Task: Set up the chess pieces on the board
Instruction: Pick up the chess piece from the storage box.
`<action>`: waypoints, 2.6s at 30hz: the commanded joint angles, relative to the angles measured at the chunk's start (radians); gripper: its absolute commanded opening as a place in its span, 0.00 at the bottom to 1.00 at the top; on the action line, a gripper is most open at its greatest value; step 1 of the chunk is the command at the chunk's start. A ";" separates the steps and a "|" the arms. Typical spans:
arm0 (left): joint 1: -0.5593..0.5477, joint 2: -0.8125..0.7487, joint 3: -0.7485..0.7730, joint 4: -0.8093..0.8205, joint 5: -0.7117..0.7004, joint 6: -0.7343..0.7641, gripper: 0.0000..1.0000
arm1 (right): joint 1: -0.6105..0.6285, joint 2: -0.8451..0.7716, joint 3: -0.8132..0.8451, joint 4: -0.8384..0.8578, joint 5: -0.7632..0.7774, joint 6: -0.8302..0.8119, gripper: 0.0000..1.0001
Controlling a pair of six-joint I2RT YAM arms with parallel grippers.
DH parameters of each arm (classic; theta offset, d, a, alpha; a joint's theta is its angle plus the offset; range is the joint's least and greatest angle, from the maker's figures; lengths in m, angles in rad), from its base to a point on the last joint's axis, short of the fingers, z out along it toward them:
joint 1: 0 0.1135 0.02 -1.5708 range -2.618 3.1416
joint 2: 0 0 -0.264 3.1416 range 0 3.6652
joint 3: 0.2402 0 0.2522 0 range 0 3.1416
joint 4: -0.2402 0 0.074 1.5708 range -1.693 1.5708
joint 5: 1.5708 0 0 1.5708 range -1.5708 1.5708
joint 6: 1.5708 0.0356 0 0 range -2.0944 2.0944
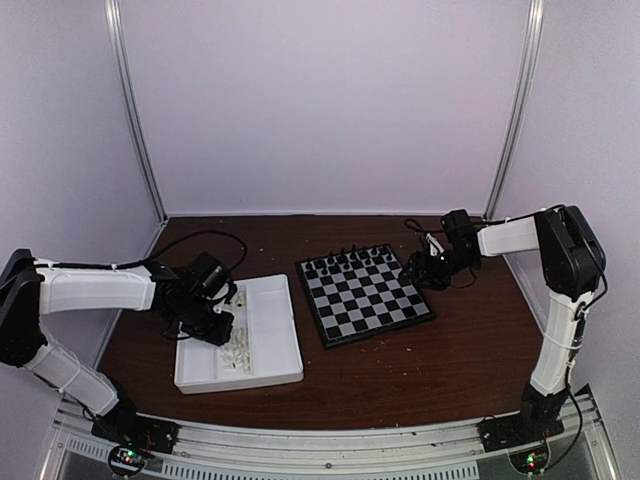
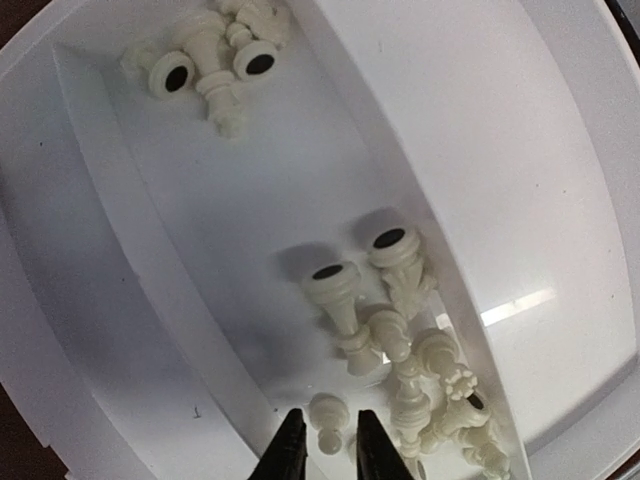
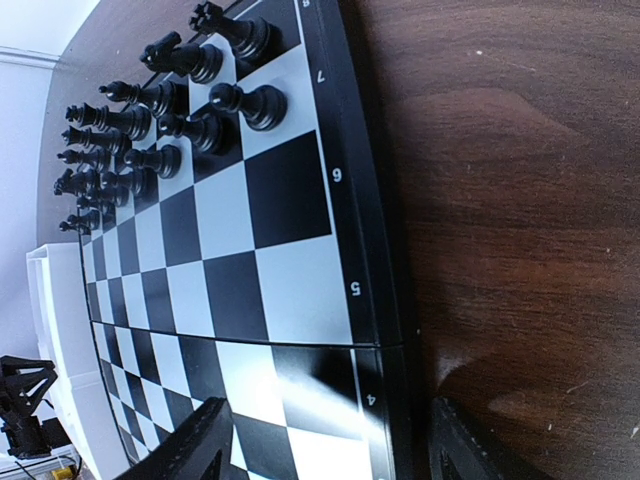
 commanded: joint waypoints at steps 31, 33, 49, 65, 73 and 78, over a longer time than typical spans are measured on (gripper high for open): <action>-0.079 0.087 0.073 -0.097 -0.098 -0.031 0.07 | 0.011 -0.006 -0.006 -0.042 0.024 -0.016 0.70; -0.080 0.089 0.073 -0.100 -0.097 -0.037 0.15 | 0.011 -0.008 -0.006 -0.043 0.023 -0.016 0.70; -0.096 0.123 0.089 -0.116 -0.126 -0.037 0.08 | 0.011 -0.010 -0.006 -0.045 0.026 -0.017 0.70; -0.202 0.126 0.410 -0.195 -0.184 0.059 0.07 | 0.011 0.014 -0.001 -0.044 0.014 -0.017 0.70; -0.226 0.314 0.609 -0.100 -0.110 0.124 0.07 | 0.026 0.028 0.010 -0.077 -0.011 -0.035 0.69; -0.226 0.450 0.743 -0.081 -0.082 0.161 0.07 | 0.029 0.000 -0.010 -0.082 -0.013 -0.034 0.69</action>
